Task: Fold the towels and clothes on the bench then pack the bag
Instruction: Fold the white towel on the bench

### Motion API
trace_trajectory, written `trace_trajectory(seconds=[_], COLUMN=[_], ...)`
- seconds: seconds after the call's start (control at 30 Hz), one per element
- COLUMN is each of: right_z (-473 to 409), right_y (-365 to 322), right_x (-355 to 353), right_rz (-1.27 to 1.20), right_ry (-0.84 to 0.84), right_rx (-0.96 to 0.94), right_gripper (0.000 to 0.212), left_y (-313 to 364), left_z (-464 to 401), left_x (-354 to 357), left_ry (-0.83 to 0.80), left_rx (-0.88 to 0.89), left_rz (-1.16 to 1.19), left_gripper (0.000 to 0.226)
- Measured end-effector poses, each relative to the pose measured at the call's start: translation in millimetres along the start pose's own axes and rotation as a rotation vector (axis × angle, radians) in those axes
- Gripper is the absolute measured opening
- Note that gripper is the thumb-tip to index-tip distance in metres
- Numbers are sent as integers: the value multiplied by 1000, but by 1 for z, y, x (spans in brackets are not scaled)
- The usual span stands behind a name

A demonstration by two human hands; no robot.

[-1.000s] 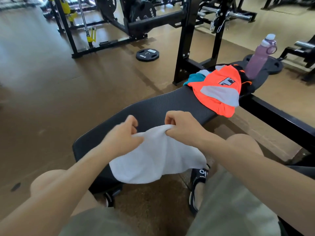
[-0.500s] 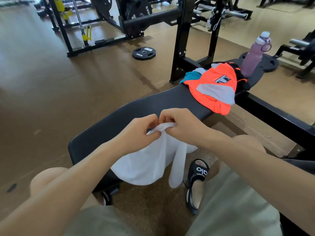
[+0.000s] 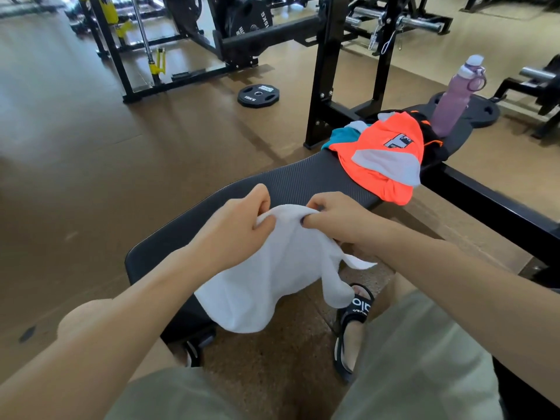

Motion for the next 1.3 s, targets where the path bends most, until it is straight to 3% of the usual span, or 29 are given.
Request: trace_trajectory(seconds=[0.2,0.37,0.47,0.63,0.77,0.83,0.97,1.13,1.3], right_z=[1,5,7,5,2,1,2,3,-1], right_y=[-13,-22,-25,-28,-29,-27,-24,-15,-3], right_x=[17,24,22,17,15,11,-3,-26,-45], right_rz=[-424,-712,-764,-569,-252,-179,-147,209,260], right_ry=[33,-72,-72,89,246,327,485,616,685], right_rx=[159,107,108,129,-62,-147,-182,-316,-246], right_gripper=[6,21,24,11,2,10,15,7,9], left_y=[25,28,25,26,24,17,-6,-35,-52], left_z=[17,17,16,13,16,17,22,28,32], left_x=[16,24,25,22,23,25,31,32,19], left_ry=[5,137,165,144,135,106,147,101,53], left_rx=[162,48,80,93,104,51,-21,-42,-48], left_rz=[112,83,-22,-51,-109,-173,-341,-486,-535], left_gripper=[14,24,29,16,9,8,18,36,56])
Point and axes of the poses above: each hand's wrist, its own z-axis away from the middle knuckle, its own x-axis out of the palm, y = z × x, the point moved 2 cm from there along -z, towards the middle knuckle, and after that the axes turned 12 degrees about -x, right-handed, at the moved point
